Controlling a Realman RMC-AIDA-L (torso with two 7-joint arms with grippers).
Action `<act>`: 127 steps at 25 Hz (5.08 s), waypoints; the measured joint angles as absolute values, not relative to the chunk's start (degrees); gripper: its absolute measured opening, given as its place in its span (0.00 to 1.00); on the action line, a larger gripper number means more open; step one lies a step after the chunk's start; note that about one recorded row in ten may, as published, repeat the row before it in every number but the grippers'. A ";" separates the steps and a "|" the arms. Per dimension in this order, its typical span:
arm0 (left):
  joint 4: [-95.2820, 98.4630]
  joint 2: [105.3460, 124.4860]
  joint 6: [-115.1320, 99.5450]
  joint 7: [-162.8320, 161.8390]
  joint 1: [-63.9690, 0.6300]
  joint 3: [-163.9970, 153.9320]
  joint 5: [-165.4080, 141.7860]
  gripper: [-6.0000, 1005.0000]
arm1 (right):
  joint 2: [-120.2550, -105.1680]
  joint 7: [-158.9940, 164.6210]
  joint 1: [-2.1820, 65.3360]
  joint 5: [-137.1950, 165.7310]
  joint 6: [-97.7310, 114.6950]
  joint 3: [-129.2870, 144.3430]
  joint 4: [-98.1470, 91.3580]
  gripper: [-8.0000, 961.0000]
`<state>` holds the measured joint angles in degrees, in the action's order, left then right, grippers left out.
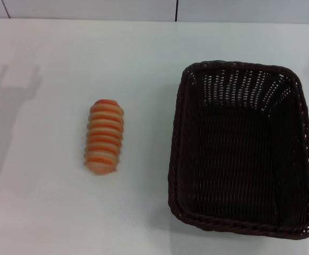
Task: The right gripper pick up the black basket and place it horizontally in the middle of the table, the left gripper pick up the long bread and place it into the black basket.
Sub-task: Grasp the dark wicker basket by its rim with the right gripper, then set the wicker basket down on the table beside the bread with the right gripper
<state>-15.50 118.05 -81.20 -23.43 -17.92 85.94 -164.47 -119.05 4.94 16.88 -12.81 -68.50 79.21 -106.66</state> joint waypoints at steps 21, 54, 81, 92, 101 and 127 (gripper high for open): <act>-14.60 117.94 -79.27 -22.22 -18.71 91.22 -164.41 0.80 | -119.02 16.96 20.85 -18.67 -95.87 84.84 -113.97 0.66; -14.59 117.94 -77.48 -21.09 -19.60 92.55 -164.73 0.80 | -119.34 19.42 19.15 -18.72 -95.95 93.29 -105.58 0.66; -15.38 117.95 -79.41 -21.09 -18.35 92.55 -164.49 0.80 | -119.19 19.55 19.15 -19.51 -92.97 97.52 -102.27 0.22; -15.52 117.89 -79.38 -21.09 -17.56 93.05 -164.41 0.80 | -118.95 14.76 18.58 -1.28 -78.92 102.14 -105.56 0.16; -16.43 118.43 -76.95 -15.84 -16.57 97.41 -164.26 0.80 | -118.95 -4.86 22.02 -1.67 -65.62 102.16 -106.98 0.16; -17.05 118.61 -73.18 -19.61 -18.55 102.31 -161.16 0.80 | -116.77 -49.73 49.84 -30.13 -101.64 83.18 -103.16 0.16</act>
<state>-17.05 118.61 -73.18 -19.61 -18.55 102.31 -161.16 -116.77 -49.73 49.84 -30.13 -101.64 83.18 -103.16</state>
